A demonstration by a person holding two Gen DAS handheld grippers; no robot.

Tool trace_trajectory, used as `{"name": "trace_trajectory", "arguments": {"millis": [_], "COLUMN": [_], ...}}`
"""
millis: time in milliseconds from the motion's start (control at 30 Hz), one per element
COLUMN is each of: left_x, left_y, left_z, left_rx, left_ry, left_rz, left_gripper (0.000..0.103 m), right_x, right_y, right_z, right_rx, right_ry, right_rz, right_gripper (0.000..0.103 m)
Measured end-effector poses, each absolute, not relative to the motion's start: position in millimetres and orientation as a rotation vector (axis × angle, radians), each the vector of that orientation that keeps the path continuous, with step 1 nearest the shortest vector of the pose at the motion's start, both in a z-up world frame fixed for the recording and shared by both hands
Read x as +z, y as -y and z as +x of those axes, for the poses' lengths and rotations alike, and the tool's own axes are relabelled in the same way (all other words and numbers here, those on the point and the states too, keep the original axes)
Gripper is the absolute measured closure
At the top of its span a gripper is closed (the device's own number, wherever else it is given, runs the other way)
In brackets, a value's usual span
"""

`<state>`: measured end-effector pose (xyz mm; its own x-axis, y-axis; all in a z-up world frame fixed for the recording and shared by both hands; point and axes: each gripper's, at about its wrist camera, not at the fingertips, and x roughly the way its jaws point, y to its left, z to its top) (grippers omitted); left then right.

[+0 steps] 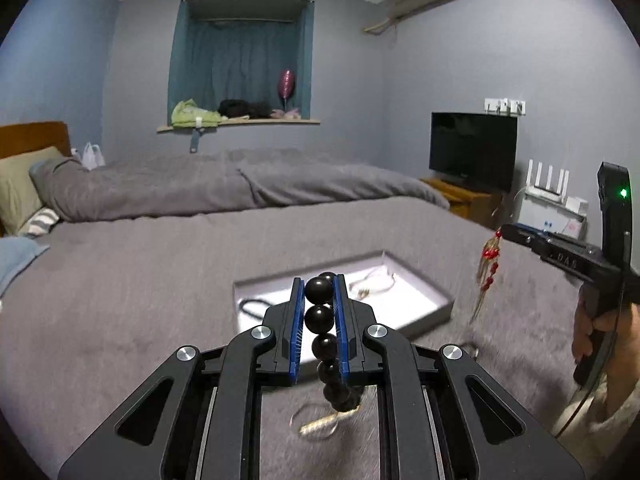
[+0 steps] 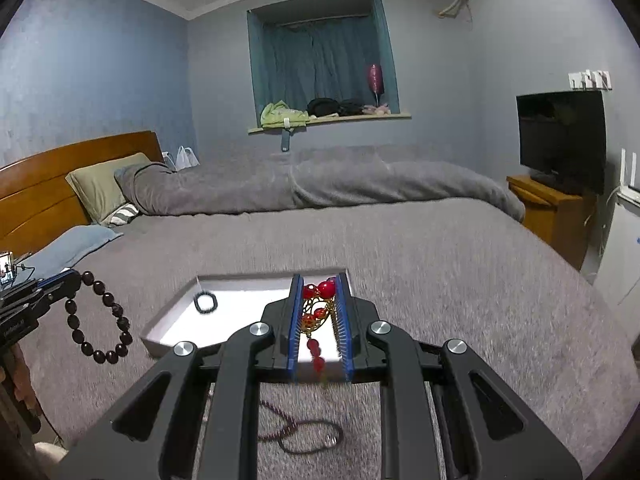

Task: Organize jewelry
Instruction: 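Lower both bracelets into the tray and open both tools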

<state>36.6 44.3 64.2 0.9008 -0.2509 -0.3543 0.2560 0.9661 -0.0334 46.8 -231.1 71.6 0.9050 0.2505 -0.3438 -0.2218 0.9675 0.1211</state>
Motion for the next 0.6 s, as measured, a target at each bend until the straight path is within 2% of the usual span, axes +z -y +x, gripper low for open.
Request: {"name": "trace_trajectory", "arguments": {"millis": [333,600], "left_x": [58,23], "left_y": [-33,-40], "left_z": [96,138], "left_rx": [-0.268,-0.293], "left_ry": [-0.405,-0.500], "left_rz": [-0.032,-0.086], "left_gripper": [0.088,0.088], "right_x": [80,37], "right_y": [208,194], "right_z": [87,136], "right_rx": [0.264,0.285], "right_ry": [-0.329,-0.447], "right_rz": [0.091,0.089], "right_gripper": [0.087,0.087]}}
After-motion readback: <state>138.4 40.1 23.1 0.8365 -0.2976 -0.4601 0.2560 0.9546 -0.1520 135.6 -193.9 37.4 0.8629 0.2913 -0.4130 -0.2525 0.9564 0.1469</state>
